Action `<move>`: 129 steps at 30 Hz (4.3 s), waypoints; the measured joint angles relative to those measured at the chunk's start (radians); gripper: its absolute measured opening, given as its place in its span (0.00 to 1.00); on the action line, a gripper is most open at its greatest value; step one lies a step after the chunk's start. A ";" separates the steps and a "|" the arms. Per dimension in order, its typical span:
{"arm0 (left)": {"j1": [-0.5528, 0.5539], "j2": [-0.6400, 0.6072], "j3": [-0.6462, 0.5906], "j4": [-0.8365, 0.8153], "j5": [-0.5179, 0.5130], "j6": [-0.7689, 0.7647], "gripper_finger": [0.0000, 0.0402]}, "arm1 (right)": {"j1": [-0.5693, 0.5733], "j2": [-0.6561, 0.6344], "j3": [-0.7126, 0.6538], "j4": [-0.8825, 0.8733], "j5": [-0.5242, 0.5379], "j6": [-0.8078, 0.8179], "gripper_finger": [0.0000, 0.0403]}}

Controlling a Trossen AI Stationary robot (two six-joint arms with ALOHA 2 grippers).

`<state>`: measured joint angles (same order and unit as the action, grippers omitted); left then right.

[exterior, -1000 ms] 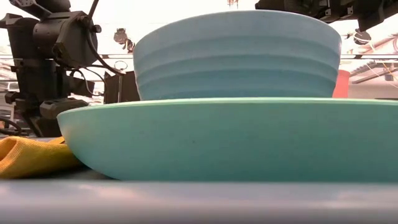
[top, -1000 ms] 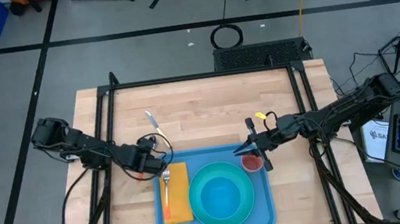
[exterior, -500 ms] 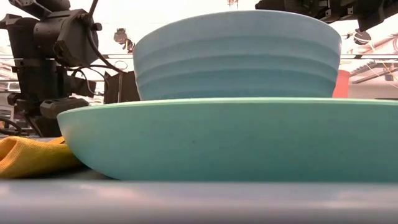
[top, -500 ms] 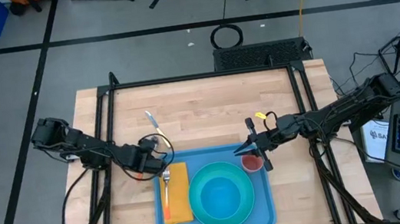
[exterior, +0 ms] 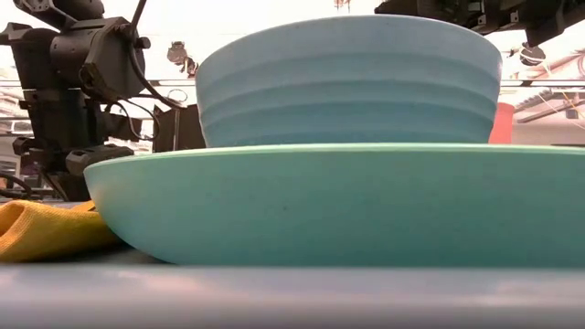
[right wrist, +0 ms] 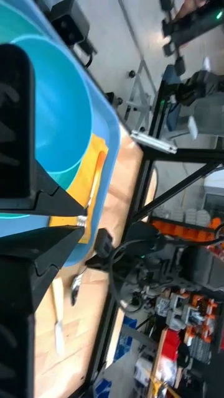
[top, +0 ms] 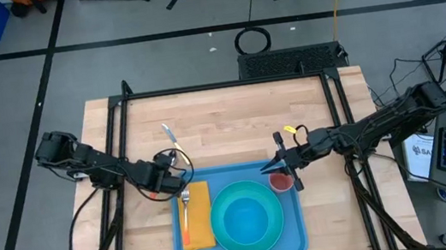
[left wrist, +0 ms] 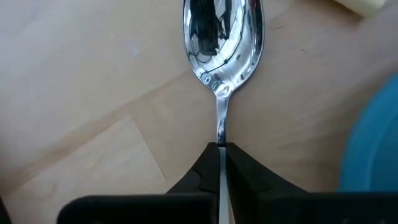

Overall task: Set up tray
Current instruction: Put the orange spoon on the yellow napkin to the right of the orange fork

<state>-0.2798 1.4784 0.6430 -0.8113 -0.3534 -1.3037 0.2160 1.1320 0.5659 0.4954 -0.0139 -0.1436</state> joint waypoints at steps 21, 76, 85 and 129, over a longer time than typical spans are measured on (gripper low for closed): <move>-0.001 -0.008 0.000 -0.029 0.007 -0.048 0.02 | 0.000 0.034 0.000 0.010 0.066 -0.010 0.07; -0.351 -0.085 0.017 0.522 -0.147 -0.414 0.00 | -0.069 0.019 0.000 0.237 0.222 -0.304 0.07; -0.377 0.038 0.160 0.455 -0.180 -0.438 0.00 | -0.091 0.019 0.000 0.292 0.220 -0.309 0.07; -0.378 0.283 0.333 0.154 -0.059 -0.787 0.00 | -0.092 0.020 0.052 0.084 -0.079 -0.260 0.07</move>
<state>-0.6576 1.7615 0.9764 -0.6575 -0.4123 -2.0911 0.1236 1.1519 0.6179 0.5792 -0.0930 -0.4038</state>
